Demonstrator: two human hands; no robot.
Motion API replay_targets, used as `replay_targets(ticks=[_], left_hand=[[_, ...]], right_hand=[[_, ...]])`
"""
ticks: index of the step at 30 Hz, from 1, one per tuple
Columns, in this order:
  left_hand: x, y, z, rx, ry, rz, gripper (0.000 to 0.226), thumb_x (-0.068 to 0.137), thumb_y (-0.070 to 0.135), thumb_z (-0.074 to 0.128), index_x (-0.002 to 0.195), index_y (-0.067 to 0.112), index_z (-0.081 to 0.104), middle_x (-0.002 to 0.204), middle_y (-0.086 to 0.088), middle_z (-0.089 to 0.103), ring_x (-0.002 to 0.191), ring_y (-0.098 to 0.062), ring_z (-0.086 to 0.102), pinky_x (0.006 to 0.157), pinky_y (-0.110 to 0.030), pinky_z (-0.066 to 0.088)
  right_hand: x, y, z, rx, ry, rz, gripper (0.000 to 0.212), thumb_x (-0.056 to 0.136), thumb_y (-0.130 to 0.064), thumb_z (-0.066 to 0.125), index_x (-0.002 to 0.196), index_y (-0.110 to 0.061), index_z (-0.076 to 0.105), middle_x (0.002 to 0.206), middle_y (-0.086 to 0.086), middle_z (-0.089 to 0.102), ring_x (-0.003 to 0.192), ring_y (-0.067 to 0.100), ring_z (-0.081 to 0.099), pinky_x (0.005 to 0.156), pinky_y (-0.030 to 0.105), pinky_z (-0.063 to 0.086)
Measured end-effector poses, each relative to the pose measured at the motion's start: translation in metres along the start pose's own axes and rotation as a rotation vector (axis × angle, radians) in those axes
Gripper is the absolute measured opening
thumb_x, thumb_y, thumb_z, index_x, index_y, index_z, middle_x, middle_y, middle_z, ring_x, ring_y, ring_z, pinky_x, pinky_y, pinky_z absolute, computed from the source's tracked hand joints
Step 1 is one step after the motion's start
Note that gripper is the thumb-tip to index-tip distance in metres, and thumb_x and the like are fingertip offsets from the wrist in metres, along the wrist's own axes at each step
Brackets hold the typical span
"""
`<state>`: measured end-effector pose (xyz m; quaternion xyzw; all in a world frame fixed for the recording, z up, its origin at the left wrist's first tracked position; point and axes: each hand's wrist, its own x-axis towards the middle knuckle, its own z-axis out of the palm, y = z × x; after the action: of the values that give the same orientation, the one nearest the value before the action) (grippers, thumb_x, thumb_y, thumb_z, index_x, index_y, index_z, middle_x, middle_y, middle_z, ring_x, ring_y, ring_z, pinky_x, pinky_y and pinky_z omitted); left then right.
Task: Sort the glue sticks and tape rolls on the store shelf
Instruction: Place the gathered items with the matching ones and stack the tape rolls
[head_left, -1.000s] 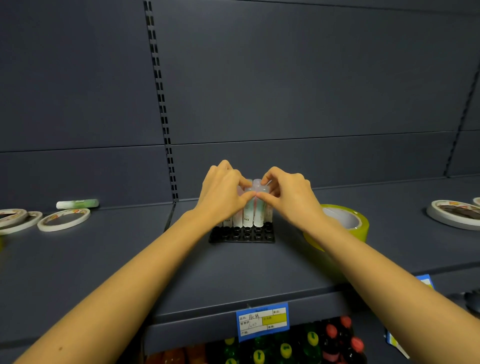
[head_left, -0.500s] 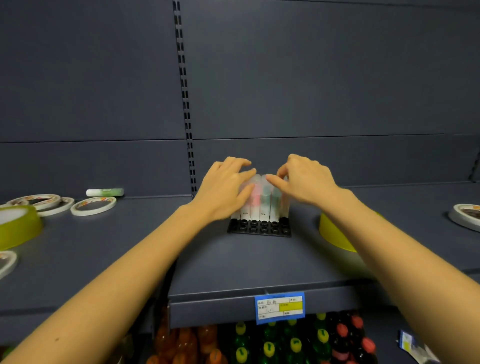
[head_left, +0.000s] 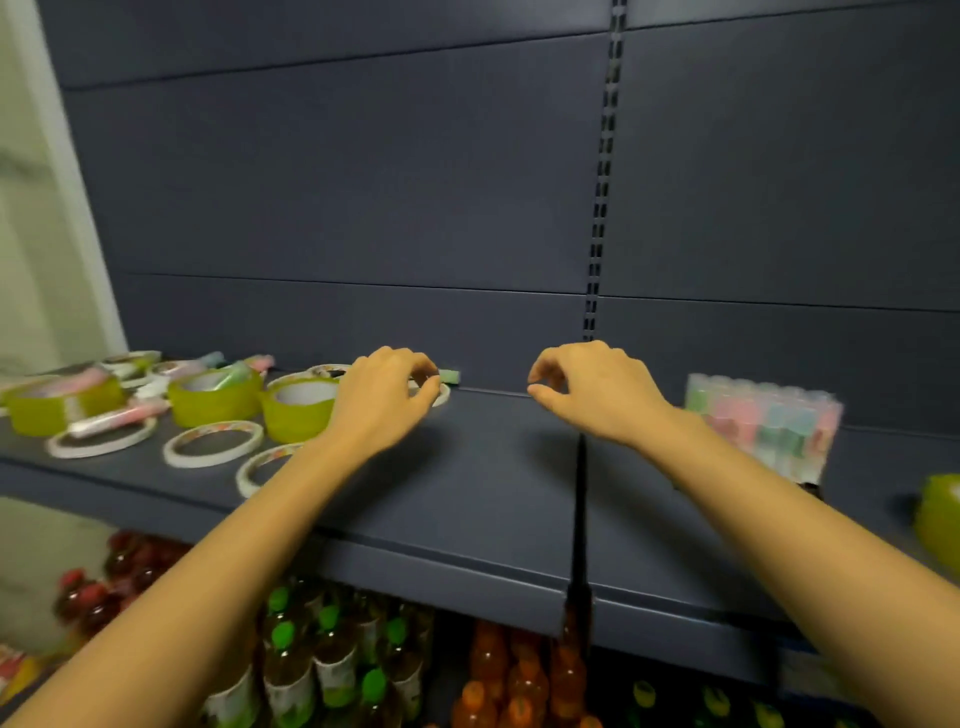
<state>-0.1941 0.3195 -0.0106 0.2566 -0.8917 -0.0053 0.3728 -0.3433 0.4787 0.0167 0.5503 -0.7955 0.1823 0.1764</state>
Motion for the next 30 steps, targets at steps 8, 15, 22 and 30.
replay_targets(ticks=[8,15,22,30], left_hand=[[-0.025,-0.130,-0.058,0.136,0.028,-0.181,0.020,0.089,0.029,0.053,0.090,0.016,0.068,0.108,-0.005,0.069,0.093,-0.027,0.062,0.069,-0.033,0.043],[-0.042,-0.224,-0.084,0.311,-0.084,-0.339,0.039,0.088,0.037,0.053,0.055,0.017,0.051,0.069,-0.007,0.060,0.077,-0.030,0.062,0.057,-0.029,0.037],[-0.044,-0.269,-0.076,0.331,-0.343,-0.366,0.049,0.086,0.060,0.045,0.063,0.017,0.048,0.073,-0.002,0.054,0.072,-0.021,0.054,0.064,-0.030,0.042],[-0.022,-0.272,-0.057,0.326,-0.531,-0.223,0.037,0.092,0.041,0.045,0.081,0.009,0.062,0.099,-0.013,0.067,0.086,-0.025,0.058,0.068,-0.028,0.039]], right_hand=[[0.069,-0.101,0.062,0.175,-0.151,0.067,0.032,0.091,-0.044,0.048,0.112,-0.023,0.060,0.111,0.006,0.065,0.106,0.031,0.057,0.076,0.033,0.039],[0.127,-0.163,0.125,0.234,-0.302,0.275,0.065,0.093,-0.058,0.033,0.124,-0.003,0.048,0.120,0.020,0.061,0.111,0.035,0.056,0.093,0.042,0.043],[0.149,-0.191,0.154,0.187,-0.402,0.361,0.039,0.097,-0.034,0.033,0.086,-0.004,0.056,0.081,0.010,0.061,0.077,0.023,0.060,0.059,0.025,0.037],[0.124,-0.171,0.126,0.198,-0.121,0.461,0.038,0.094,-0.030,0.039,0.097,0.001,0.061,0.104,0.025,0.066,0.102,0.037,0.058,0.081,0.035,0.044]])
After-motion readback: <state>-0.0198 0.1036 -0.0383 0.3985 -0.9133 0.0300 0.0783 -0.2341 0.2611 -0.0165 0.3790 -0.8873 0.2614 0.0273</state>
